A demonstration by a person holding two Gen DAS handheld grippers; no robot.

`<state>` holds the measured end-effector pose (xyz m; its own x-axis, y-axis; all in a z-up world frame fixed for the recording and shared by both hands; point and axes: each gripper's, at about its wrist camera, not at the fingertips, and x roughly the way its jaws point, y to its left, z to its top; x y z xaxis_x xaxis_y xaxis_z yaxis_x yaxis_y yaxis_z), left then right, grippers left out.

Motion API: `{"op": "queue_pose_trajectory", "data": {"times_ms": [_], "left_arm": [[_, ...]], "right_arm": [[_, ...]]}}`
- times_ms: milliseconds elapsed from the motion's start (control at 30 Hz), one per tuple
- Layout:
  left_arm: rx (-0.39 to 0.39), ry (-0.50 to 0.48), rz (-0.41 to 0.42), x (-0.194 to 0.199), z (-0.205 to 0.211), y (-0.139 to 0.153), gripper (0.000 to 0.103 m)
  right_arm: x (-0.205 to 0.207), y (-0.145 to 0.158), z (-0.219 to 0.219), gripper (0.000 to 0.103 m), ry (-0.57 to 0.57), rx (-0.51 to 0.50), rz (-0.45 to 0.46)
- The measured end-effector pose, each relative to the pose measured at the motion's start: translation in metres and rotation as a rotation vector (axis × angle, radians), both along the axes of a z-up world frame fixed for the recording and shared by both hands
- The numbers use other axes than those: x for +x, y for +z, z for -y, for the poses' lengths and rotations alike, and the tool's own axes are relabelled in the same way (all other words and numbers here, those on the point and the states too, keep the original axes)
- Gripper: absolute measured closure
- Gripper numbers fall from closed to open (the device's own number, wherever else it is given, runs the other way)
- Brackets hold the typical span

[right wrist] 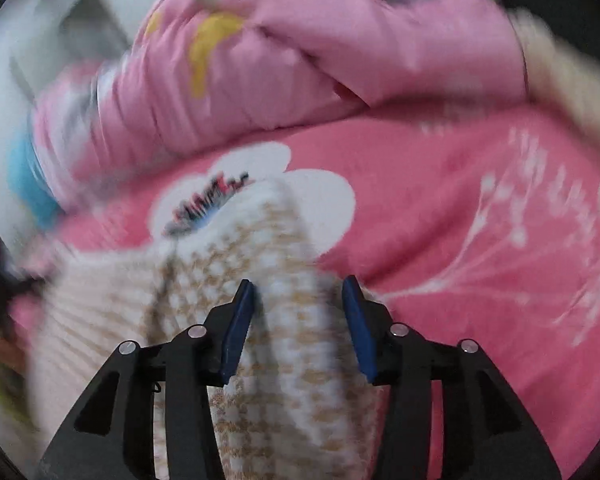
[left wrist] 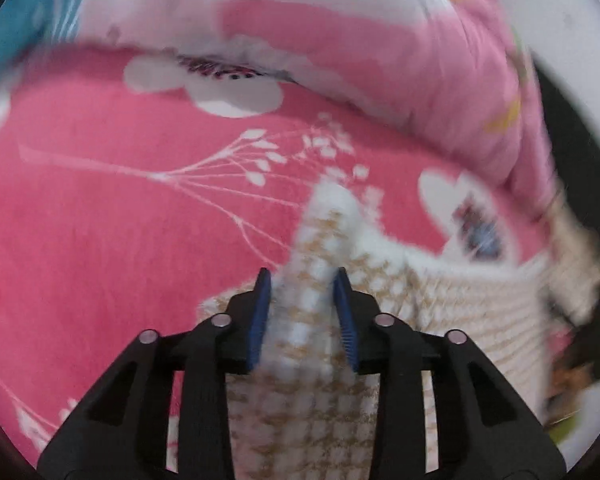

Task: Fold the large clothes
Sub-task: 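Raise the coat edge higher with both tools, folding it over, then lay the folded coat down on the bed and open both tools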

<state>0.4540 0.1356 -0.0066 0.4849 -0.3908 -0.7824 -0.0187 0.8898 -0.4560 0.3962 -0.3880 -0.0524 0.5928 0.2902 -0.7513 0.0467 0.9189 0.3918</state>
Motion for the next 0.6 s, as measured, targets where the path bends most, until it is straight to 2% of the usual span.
{"op": "queue_pose_trajectory", "data": {"times_ms": [33,100,167,233,367,400,467,600], "left_arm": [[-0.049,0.023,0.008,-0.003,-0.011,0.003,0.068],[-0.103,0.078,0.035,-0.013,-0.031,0.011,0.069],[-0.102,0.121,0.08,-0.027,-0.043,0.025,0.069],[-0.104,0.119,0.112,-0.039,-0.047,0.039,0.069],[-0.077,0.015,0.173,-0.084,-0.028,0.066,0.066],[-0.075,-0.012,0.174,-0.091,-0.023,0.068,0.063],[-0.063,-0.087,0.165,-0.115,-0.004,0.067,0.05],[0.009,-0.157,0.141,-0.167,0.031,0.057,0.034]], "right_arm": [[-0.002,0.0,0.018,0.059,-0.025,0.1,-0.004],[-0.011,0.004,0.042,0.055,-0.078,0.21,0.008],[-0.026,0.016,0.055,0.054,-0.151,0.194,0.038],[-0.038,0.031,0.062,0.054,-0.164,0.198,0.069],[-0.075,0.06,0.047,0.052,-0.082,0.149,0.106],[-0.087,0.063,0.039,0.05,-0.053,0.128,0.106],[-0.115,0.067,0.012,0.043,0.016,0.073,0.104],[-0.166,0.064,-0.029,0.035,0.084,0.003,0.086]]}}
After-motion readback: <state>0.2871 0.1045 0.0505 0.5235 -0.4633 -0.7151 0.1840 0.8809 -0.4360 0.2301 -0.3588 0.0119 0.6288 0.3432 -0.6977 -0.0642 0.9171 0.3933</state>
